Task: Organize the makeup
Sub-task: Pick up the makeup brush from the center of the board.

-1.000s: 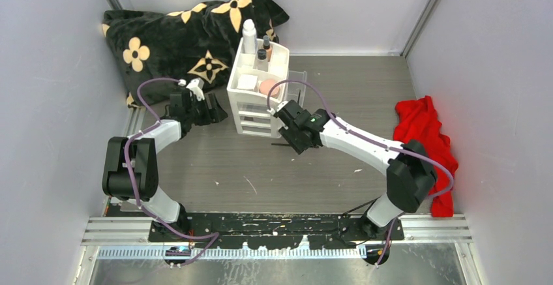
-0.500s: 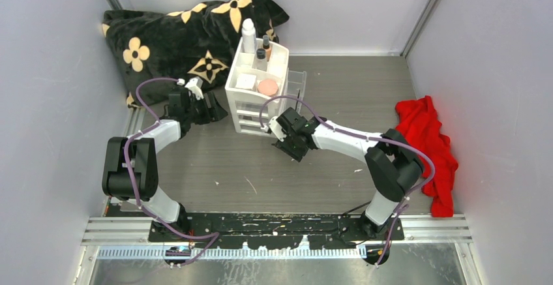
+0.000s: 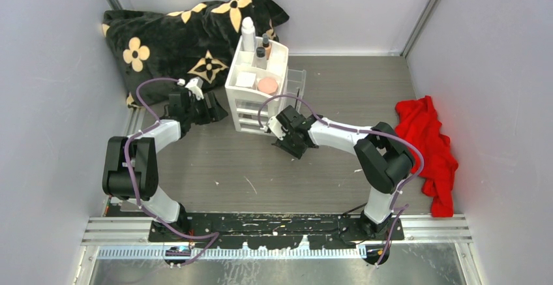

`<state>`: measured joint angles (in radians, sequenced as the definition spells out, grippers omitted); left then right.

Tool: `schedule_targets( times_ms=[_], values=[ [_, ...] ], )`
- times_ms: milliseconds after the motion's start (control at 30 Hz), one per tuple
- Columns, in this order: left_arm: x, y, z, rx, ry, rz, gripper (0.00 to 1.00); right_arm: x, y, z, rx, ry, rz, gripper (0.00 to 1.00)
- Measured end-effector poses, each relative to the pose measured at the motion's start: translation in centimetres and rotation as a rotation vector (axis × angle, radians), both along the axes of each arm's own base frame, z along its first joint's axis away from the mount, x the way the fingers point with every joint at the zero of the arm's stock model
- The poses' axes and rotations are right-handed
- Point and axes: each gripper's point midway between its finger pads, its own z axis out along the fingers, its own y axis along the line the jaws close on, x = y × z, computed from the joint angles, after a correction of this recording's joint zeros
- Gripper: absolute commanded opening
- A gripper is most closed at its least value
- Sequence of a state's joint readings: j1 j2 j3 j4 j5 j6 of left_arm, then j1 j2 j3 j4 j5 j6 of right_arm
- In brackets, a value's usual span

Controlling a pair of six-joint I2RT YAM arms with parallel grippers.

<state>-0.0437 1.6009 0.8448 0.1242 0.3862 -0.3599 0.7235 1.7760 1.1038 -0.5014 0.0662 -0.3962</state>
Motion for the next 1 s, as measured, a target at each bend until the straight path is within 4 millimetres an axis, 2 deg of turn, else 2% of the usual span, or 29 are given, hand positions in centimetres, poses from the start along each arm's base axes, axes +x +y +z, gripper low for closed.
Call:
schedule_targets(
  times_ms=[67, 133, 267, 433, 633, 1000],
  values=[
    [0.0, 0.0, -0.1, 0.000, 0.001, 0.000, 0.71, 0.0, 0.0, 0.1, -0.002, -0.001, 0.001, 0.48],
    [0.0, 0.0, -0.2, 0.000, 0.004, 0.000, 0.71, 0.1, -0.1, 0.1, -0.007, -0.002, -0.001, 0.54],
    [0.0, 0.0, -0.6, 0.000, 0.011, -0.001, 0.71, 0.4, -0.5, 0.4, -0.029, -0.020, -0.012, 0.57],
    [0.0, -0.1, -0.6, -0.002, 0.012, -0.003, 0.71, 1.3, -0.8, 0.9, -0.058, -0.049, -0.015, 0.56],
    [0.0, -0.1, -0.6, -0.002, 0.012, -0.003, 0.71, 2.1, -0.1, 0.2, -0.058, -0.029, 0.010, 0.59],
    [0.0, -0.1, -0.6, -0.002, 0.012, -0.003, 0.71, 1.7, 0.3, -0.1, -0.016, 0.034, 0.025, 0.56]
  ],
)
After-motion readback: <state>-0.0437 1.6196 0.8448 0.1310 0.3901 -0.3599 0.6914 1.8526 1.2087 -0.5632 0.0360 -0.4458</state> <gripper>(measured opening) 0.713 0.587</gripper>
